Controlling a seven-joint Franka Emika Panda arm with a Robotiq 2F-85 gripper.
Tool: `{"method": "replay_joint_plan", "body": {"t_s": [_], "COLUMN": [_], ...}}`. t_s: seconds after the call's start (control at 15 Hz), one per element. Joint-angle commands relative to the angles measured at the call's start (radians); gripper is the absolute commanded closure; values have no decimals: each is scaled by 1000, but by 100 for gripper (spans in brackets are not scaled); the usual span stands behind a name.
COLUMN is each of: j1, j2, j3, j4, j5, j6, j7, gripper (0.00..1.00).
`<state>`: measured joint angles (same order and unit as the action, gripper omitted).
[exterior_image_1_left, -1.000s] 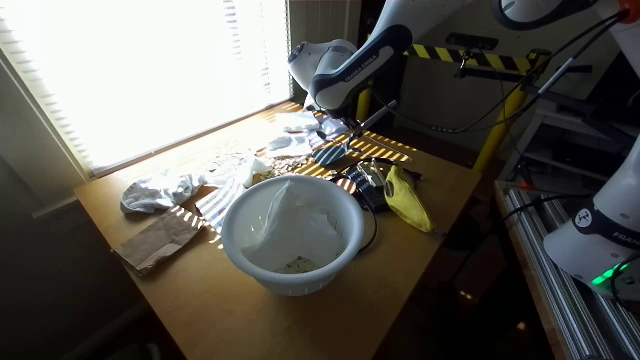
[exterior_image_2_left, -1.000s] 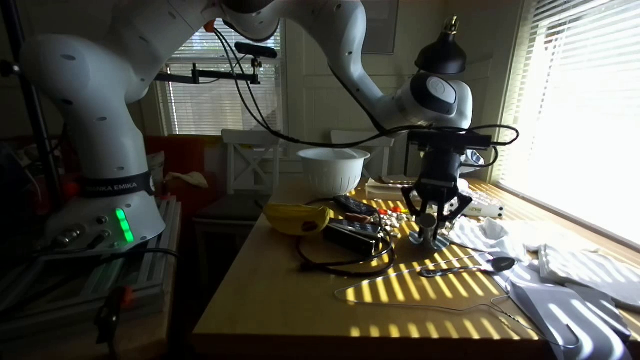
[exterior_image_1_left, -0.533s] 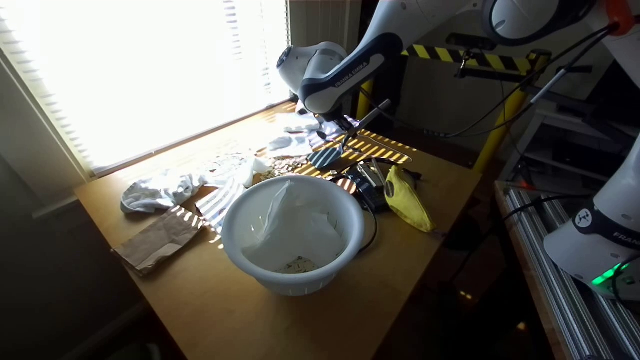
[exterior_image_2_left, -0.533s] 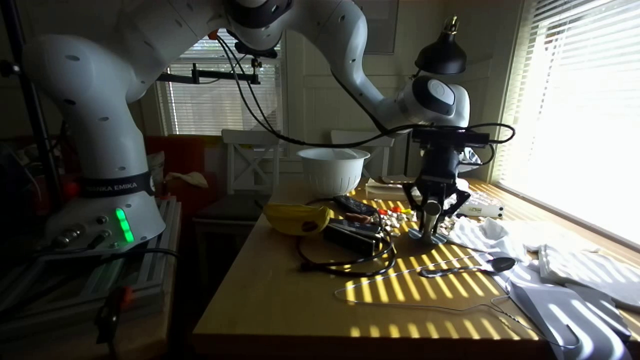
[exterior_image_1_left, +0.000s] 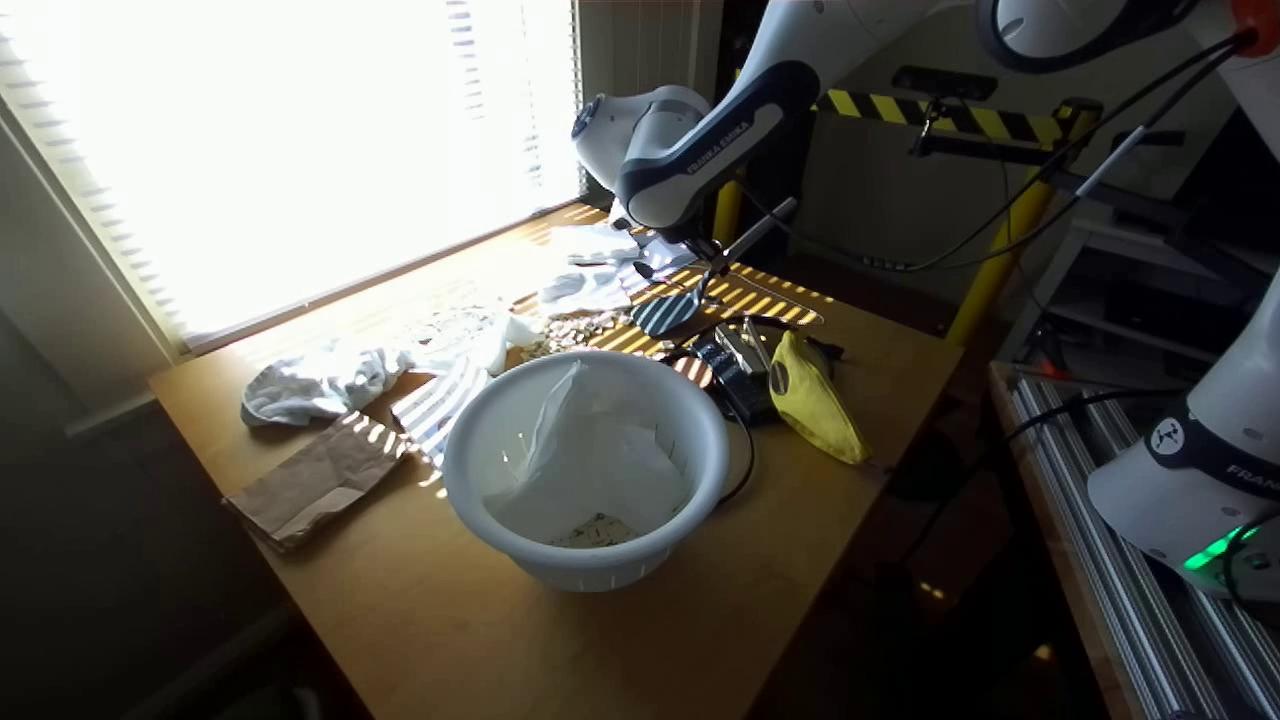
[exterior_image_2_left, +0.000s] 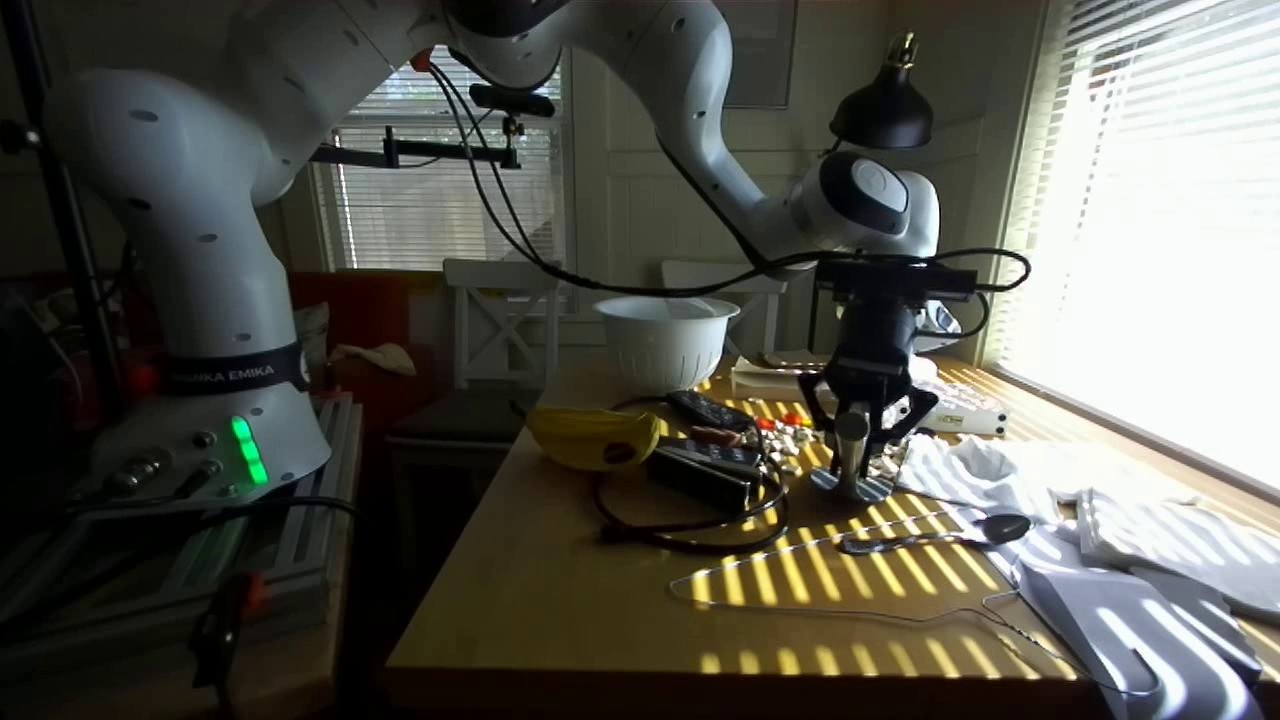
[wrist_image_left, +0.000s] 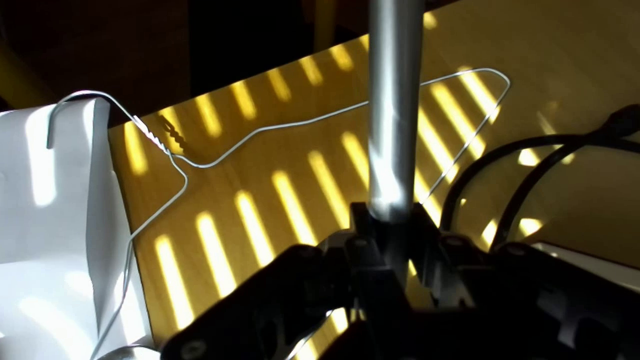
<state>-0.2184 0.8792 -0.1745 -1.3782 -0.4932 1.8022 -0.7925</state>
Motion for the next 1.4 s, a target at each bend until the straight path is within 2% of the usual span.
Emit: {"method": "replay_joint_plan", "body": {"t_s": [0.0,0.27,0.53,1.0,1.33], "j1": [11,23,22,24,56], "j2": [-32,-18,14,109,203], "j3": [-2,-4,-1,7,4], "j4": [-77,-65,-4,166,320], "j5": [-31,-33,-23,-16,-16], "j6": [29,9,-31,-139,-215], "j7": [31,60,52,11,36], "gripper": [94,94,94,94,94]}}
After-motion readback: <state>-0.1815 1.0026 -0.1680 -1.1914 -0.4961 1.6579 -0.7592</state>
